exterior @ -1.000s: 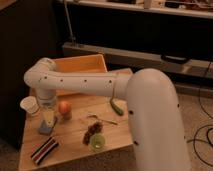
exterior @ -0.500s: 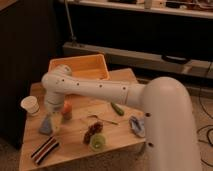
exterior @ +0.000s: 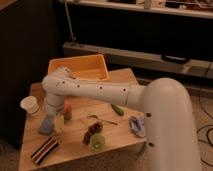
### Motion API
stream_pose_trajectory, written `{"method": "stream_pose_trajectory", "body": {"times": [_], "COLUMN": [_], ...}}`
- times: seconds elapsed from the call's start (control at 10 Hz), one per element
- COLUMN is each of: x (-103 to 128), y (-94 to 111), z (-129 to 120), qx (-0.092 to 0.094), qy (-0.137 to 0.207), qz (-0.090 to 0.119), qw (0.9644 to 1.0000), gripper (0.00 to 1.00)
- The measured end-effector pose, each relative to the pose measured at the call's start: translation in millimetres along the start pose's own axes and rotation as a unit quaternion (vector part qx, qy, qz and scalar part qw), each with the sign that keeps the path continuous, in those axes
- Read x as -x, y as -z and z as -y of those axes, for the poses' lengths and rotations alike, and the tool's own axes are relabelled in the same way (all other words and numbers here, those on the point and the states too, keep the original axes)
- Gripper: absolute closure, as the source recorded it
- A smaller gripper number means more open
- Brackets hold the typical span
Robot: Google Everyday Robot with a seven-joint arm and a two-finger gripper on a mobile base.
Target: Wipe table surface with eraser
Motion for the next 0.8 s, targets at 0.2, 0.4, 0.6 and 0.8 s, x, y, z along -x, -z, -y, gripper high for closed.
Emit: {"method": "stream_pose_trajectory", "body": {"times": [0.2, 0.4, 0.6, 0.8], "x": [2, -9, -20, -28], "y": [0, -21, -48, -58], "z": [-1, 4, 13, 15], "qx": [0.002, -0.015, -0.028, -0.034], "qy": [0.006, 0.054, 0.097, 0.121], "qz": [0.003, 0.023, 0.035, 0.035], "qw": [1.0, 0.9982, 0.9943, 0.9914], "gripper": [0.2, 0.2, 0.2, 0.2]}}
